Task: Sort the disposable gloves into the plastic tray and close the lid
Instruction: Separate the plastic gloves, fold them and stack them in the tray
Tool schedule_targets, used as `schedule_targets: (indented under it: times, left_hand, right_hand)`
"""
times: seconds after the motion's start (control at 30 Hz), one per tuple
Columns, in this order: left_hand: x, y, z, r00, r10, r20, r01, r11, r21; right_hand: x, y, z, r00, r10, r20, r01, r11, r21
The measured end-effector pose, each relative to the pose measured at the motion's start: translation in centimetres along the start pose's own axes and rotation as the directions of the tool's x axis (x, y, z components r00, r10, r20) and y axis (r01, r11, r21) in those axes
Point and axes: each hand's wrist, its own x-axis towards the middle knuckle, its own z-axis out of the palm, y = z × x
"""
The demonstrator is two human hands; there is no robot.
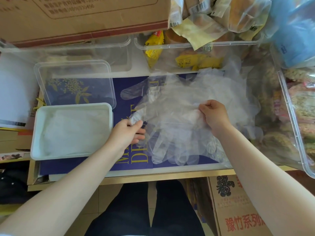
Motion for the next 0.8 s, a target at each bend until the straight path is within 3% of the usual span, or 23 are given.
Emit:
schedule_targets:
  times: [0.17, 0.33, 0.53, 0.63, 0.7, 0.8]
  left_hand:
    - [-0.4, -0.6, 0.9, 0.997, 0.075, 0.033, -0.08, 0.976, 0.201]
    - [0.0, -1.1, 1.1, 0.979, 0.204, 0.02, -0.193, 0.886, 0.422]
    - [-0.3, -0.6, 1.5, 0.981, 0.191, 0.024, -0.182, 0.875, 0.45]
    - [-0.3, -0.5, 1.0, 0.975, 0.214, 0.067, -0.214, 0.802, 0.557]
    - [-0.5, -0.1, 0.4, 0.956, 0.293, 0.031, -0.238, 0.707, 0.666]
    - [0.1, 1.9, -0.5, 0.857, 0.514, -0.028, -0.401, 0.702, 0.589]
  right_hand:
    - [-0.3, 0.2, 0.0, 0.999, 0.03, -0.02, -0.031, 0.999, -0.036]
    - [-1.7, -0.5, -0.1, 0.99, 0.072, 0.118, -0.08, 0.995, 0.062]
    - [-1.8, -0.1, 0.4, 0.994, 0.061, 0.093, -0.068, 0.995, 0.073]
    - [-1.7, -0.2, 0.1, 0.996, 0.009, 0.084, -0.016, 0.997, 0.081]
    - [-1.6, -0.2, -0.3, 0.996, -0.048, 0.081, 0.044, 0.998, 0.045]
    - [-1.6, -0.8, -1.2, 0.975, -0.153, 0.16, 0.135, 0.984, 0.119]
